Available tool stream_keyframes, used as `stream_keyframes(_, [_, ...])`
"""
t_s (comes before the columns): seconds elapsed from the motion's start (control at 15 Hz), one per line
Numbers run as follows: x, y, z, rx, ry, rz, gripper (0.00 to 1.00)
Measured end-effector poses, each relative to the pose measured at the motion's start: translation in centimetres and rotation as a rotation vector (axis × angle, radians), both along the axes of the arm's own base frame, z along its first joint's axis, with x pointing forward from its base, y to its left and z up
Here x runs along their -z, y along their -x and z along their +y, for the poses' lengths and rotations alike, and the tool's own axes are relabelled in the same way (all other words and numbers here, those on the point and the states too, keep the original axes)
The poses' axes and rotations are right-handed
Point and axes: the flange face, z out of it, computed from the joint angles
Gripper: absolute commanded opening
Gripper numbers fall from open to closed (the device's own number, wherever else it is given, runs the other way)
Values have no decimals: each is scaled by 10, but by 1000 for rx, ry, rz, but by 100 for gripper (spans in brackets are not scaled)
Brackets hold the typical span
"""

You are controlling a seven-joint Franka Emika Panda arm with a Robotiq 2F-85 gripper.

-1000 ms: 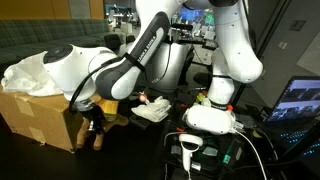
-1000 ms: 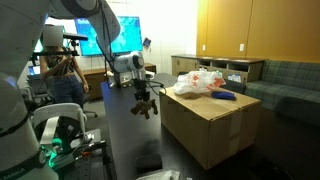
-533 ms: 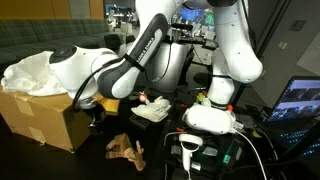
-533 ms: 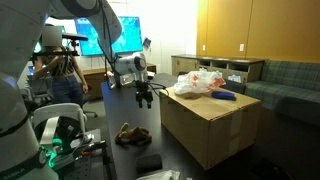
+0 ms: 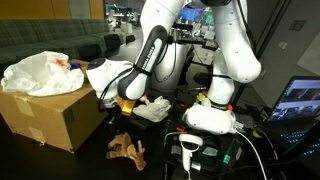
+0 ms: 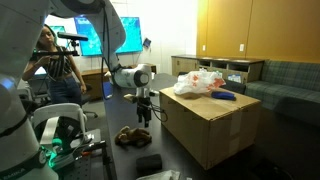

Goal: Retrieve the stuffed deer from the box and place it on the table. Lift the black object on the table and position it on top of the box. Take the plastic on the box and place it to the right of the table. Grab the red toy and the towel, then place them on the box. Lastly, pick up the blue object from the box and place it on the table.

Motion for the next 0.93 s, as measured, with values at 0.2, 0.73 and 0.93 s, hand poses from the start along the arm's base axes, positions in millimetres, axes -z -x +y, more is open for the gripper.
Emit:
stream_keyframes(0.2, [23,15,-43,84,-13,2,100])
stream_keyframes(0.73, [49,31,-123,197,-27,-56,100])
stream_keyframes(0.93, [58,32,-138,202,-48,-81,100])
